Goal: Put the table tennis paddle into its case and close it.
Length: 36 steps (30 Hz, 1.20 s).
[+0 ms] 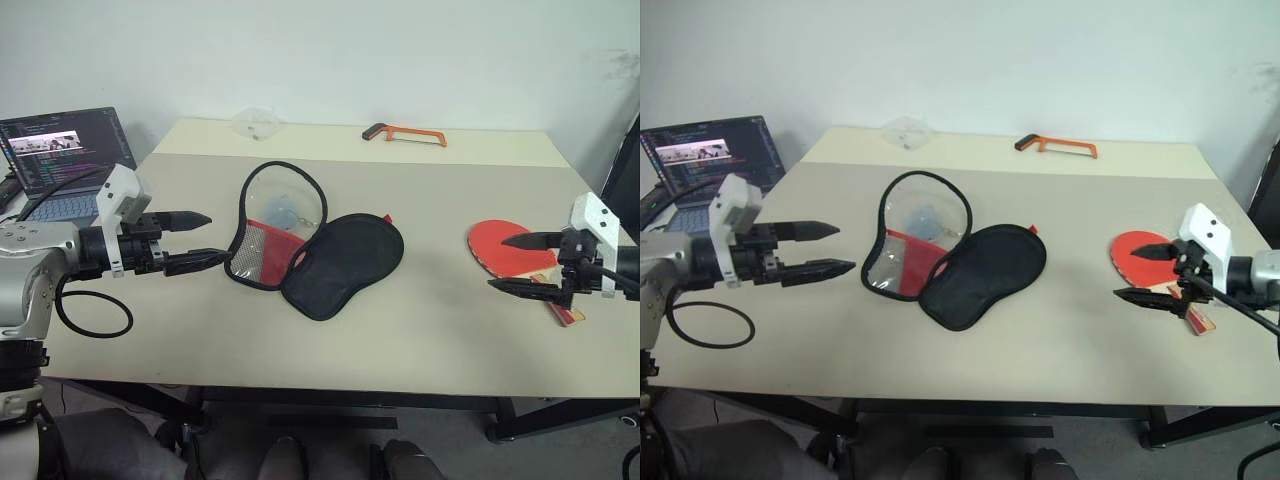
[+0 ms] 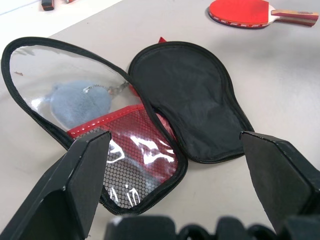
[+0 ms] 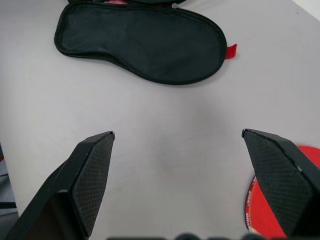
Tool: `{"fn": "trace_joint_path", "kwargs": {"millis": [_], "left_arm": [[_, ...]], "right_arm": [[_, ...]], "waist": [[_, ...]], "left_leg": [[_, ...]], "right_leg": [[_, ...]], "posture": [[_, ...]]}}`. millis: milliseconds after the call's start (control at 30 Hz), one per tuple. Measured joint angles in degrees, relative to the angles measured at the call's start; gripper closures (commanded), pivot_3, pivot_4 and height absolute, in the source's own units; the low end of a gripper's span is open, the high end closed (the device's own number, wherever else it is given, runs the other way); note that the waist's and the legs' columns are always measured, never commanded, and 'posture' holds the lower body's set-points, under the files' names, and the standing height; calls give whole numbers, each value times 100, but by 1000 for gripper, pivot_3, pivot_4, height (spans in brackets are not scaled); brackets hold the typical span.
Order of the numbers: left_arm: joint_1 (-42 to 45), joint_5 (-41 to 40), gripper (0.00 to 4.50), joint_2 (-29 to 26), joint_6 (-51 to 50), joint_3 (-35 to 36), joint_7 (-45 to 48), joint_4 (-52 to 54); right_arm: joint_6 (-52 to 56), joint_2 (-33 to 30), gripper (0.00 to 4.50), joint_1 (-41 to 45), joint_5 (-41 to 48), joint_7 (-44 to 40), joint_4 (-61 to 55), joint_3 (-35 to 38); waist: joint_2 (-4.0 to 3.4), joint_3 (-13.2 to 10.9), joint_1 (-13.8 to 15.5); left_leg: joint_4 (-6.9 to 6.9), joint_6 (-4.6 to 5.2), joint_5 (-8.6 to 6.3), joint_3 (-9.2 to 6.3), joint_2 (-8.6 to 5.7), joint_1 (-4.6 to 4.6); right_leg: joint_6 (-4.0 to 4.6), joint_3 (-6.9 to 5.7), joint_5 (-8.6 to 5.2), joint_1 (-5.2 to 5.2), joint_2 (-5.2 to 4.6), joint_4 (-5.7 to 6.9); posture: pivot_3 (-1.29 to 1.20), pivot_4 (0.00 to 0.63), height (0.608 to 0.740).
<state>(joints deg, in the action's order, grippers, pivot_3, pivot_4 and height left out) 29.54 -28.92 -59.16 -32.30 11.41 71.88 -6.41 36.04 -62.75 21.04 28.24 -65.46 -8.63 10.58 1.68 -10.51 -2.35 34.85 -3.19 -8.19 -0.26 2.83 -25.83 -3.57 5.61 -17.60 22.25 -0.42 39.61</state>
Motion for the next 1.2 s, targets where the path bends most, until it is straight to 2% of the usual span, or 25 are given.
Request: {"fn": "trace_joint_path", "kwargs": {"millis": [167,367,533,700,1000,1200], "left_arm": [[21,17,0,98,0,5,-273,19],[512,480,0,596,32,-208,-1107,-510],[1135,1169,0,1168,25,-717,-1953,-1565],[2029,1610,0,1718,18,-821,-2644,-2966],[2410,1894,0,2581,205,-966,-2720,-4634],[2497,1979,0,2703,432,-935,-2605,-4880]], "right_arm": [[-85,46,7,186,-12,8,63,-64],[-201,34,7,42,-41,-50,201,-39],[-224,84,7,65,-43,43,179,-44],[-112,303,7,65,27,205,-314,-72],[257,438,7,-128,232,494,-938,-22],[373,428,7,-219,263,578,-1050,148]], "waist": [[0,0,0],[1,0,39],[1,0,45],[1,0,45],[3,1,47],[3,1,46]], "left_leg": [[1,0,0,0,0,0],[3,0,0,-2,-3,0],[8,1,1,-6,-4,0],[8,1,1,-10,-8,-3],[8,1,1,-19,-10,-4],[11,1,3,-22,-12,-3]], "right_leg": [[-1,0,0,-1,0,0],[-3,0,3,-3,1,2],[-9,0,4,-5,5,7],[-9,0,4,-4,5,11],[-5,-6,7,-5,5,15],[-7,-6,6,-7,4,23]], "posture": [[0,150,740],[0,150,740],[0,150,740],[0,150,740],[0,150,740],[0,150,740]]}}
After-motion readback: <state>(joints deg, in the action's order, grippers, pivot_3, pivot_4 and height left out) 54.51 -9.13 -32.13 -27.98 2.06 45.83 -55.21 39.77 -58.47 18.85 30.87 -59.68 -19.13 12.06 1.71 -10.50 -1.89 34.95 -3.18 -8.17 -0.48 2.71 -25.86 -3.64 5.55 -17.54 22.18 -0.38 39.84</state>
